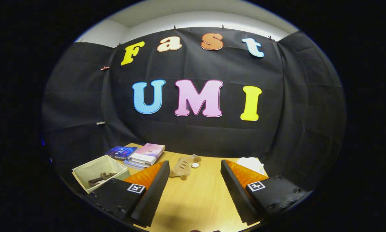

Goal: Open the storage box then place both shoes into the box .Put the left shoe in first, then the right shoe, with the right side of both shoes facing outward in a uniform manner.

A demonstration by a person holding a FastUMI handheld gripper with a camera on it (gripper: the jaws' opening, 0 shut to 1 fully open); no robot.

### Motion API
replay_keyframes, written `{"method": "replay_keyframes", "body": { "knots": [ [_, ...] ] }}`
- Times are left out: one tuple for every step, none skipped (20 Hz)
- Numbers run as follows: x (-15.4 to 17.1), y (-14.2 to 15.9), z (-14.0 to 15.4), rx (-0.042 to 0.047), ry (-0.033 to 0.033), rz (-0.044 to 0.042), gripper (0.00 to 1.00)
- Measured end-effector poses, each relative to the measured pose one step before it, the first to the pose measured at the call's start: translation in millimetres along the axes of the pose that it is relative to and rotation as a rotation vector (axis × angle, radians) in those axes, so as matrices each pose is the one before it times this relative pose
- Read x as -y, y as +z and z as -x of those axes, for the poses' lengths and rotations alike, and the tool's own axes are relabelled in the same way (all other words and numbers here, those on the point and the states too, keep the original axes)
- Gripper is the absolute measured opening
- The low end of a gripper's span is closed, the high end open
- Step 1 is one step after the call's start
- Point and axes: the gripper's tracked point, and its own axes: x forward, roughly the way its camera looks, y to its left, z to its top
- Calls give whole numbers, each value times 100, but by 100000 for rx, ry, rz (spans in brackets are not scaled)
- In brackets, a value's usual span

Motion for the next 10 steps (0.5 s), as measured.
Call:
{"method": "replay_keyframes", "body": {
  "knots": [
    [299, -517, -148, -840, 2, -809, 99],
    [199, -326, -94, -887, -382, -283, 99],
    [59, -266, -183, -681, -496, -144, 98],
    [-92, -59, -187, -235, -410, -192, 98],
    [-119, 20, -243, 31, -610, -466, 98],
    [-221, 72, -277, 69, -336, -893, 99],
    [-456, 19, -164, -624, -105, -1018, 99],
    [-357, -23, -240, -688, -199, -725, 98],
    [-204, 64, -206, -582, -139, -460, 99],
    [-239, 85, -155, 14, -297, -184, 99]
  ]
}}
